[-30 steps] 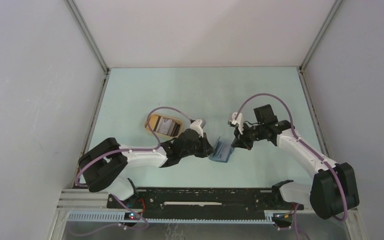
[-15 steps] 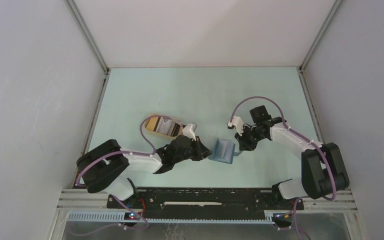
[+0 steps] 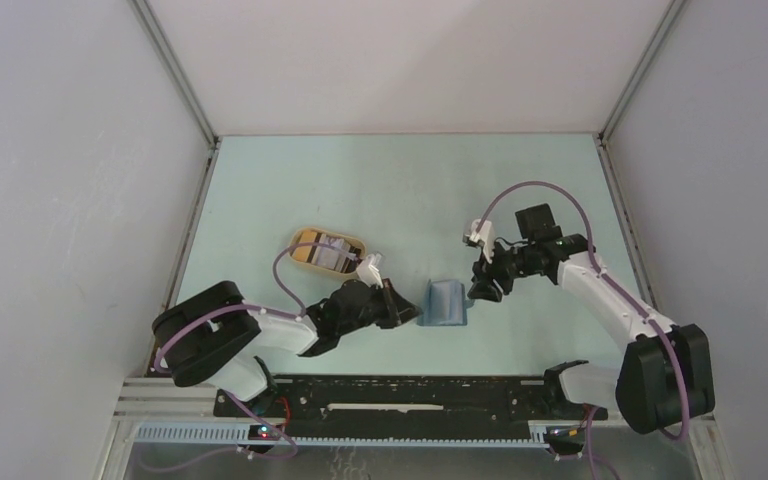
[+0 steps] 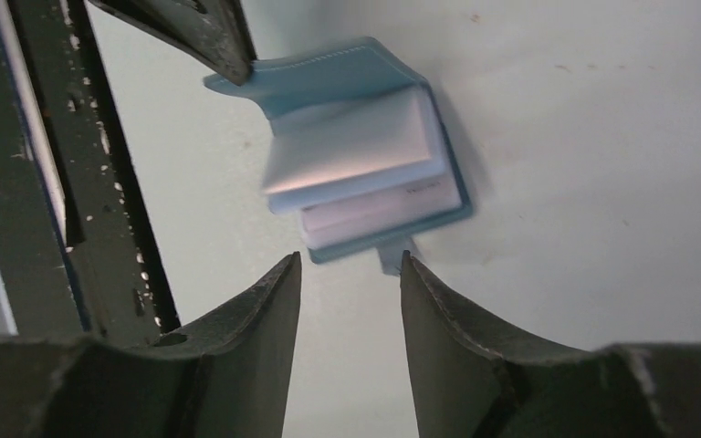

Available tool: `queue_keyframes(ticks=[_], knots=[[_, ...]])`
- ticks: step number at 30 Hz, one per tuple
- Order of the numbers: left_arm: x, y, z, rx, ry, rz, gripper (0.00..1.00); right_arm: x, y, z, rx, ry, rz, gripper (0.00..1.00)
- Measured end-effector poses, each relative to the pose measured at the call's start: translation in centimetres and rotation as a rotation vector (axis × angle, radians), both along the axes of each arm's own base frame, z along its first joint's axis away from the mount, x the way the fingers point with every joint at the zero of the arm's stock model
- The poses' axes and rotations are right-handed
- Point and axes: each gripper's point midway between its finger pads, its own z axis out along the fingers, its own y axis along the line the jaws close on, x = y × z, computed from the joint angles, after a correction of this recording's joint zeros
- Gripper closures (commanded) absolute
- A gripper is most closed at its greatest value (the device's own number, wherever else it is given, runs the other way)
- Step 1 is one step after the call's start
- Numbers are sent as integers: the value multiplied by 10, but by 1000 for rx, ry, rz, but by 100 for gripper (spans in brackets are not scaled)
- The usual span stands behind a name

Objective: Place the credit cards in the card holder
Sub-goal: Open the card holder at the center of the board.

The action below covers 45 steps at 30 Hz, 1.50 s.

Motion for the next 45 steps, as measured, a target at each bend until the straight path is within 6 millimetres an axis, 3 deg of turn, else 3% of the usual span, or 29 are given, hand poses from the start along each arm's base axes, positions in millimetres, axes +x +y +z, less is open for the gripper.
queue_keyframes(ticks=[3, 7, 11, 15, 21, 25, 32, 35, 40, 43, 45], knots=[[-2, 1, 0, -11, 8, 2, 100, -6, 12, -5, 7, 38, 31, 54], [-5, 3, -2, -26, 23, 4, 100, -8, 22, -18, -4, 113, 16, 72], [-7, 5, -3, -31, 29, 5, 100, -5, 23, -35, -35, 191, -40, 89], [-8, 4, -3, -35, 33, 1, 100, 3, 21, -50, -90, 231, -103, 97], [-9, 3, -4, -35, 36, -3, 100, 10, 24, -64, -141, 271, -140, 100], [-9, 2, -4, -41, 34, -5, 100, 4, 32, -70, -153, 310, -119, 100], [-8, -1, -4, -59, 38, -3, 99, -21, 66, -53, -60, 376, 0, 100], [-9, 0, -5, -69, 39, 0, 90, -30, 81, -46, -27, 404, 30, 100], [-16, 11, -16, -41, 60, 6, 65, -32, 104, -54, -44, 482, 29, 100], [-27, 29, -32, 24, 95, 14, 57, -30, 113, -65, -69, 528, 6, 100], [-31, 39, -33, 47, 95, 26, 56, -31, 114, -73, -87, 559, -14, 100]])
